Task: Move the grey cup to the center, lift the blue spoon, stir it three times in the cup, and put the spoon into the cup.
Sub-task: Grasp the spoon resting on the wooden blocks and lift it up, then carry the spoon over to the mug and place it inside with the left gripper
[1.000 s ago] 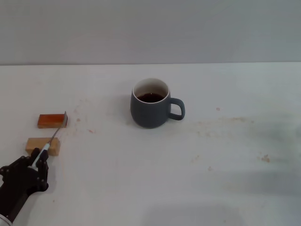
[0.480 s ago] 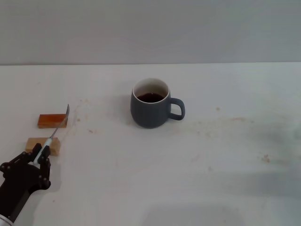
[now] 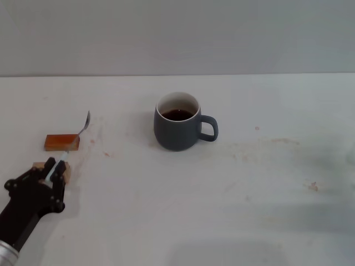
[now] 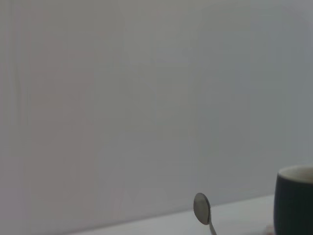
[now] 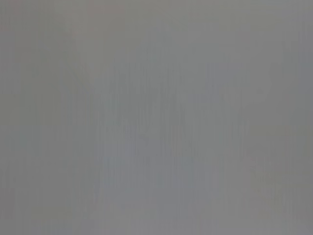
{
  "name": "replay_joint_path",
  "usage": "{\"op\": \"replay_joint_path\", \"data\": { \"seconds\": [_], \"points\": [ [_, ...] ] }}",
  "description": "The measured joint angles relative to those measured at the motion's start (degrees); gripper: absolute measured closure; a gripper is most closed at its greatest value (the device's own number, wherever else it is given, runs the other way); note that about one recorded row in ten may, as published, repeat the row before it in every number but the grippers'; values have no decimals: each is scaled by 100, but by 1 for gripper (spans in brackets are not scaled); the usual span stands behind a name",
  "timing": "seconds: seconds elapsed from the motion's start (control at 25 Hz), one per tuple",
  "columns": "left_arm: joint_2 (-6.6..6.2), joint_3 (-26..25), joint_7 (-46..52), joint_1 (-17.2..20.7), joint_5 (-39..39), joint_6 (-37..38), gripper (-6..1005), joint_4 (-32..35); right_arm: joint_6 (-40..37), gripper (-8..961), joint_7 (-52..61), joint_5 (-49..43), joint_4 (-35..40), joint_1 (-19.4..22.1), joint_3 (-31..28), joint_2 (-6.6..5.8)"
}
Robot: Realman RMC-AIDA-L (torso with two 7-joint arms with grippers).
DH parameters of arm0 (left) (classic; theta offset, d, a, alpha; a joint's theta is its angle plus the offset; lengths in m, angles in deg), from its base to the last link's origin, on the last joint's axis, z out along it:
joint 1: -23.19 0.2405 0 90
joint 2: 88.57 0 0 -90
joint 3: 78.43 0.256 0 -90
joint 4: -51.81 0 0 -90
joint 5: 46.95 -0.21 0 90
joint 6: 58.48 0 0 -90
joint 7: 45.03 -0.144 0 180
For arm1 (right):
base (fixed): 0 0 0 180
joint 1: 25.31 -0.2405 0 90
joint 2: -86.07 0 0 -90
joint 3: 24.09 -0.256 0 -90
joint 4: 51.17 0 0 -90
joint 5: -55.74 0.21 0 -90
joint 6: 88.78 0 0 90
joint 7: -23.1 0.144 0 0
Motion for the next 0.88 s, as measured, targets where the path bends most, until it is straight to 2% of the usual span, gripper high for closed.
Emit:
{"op": "replay_joint_path", "data": {
  "seconds": [0.16,0.2,0.24,0.32,0.48,0.64,0.68,0.72,0.88],
  "points": [
    [-100,0,42,-16,-86,-141,859,-254,-2,955,0,0,-23,15,0,4],
    [-275,-19,175,-17,-174,-502,859,-706,-3,955,0,0,-51,34,0,5],
    [-275,-19,175,-17,-174,-502,859,-706,-4,955,0,0,-71,48,0,6],
    [-422,-61,216,14,-281,-859,859,-1161,-5,955,0,0,-92,71,1,5],
    [-564,-79,222,44,-332,-1226,859,-1572,-6,955,0,0,-98,103,6,5],
    [-791,-82,223,67,-392,-1677,859,-2177,-9,955,0,0,-144,144,13,4],
    [-791,-82,223,67,-392,-1677,859,-2177,-12,955,0,0,-154,150,25,3],
    [-933,-86,231,66,-416,-1944,859,-2565,-14,955,0,0,-157,153,33,3],
    [-1031,-160,234,65,-520,-2251,859,-2906,-16,955,0,2,-178,164,66,1]
  ]
}}
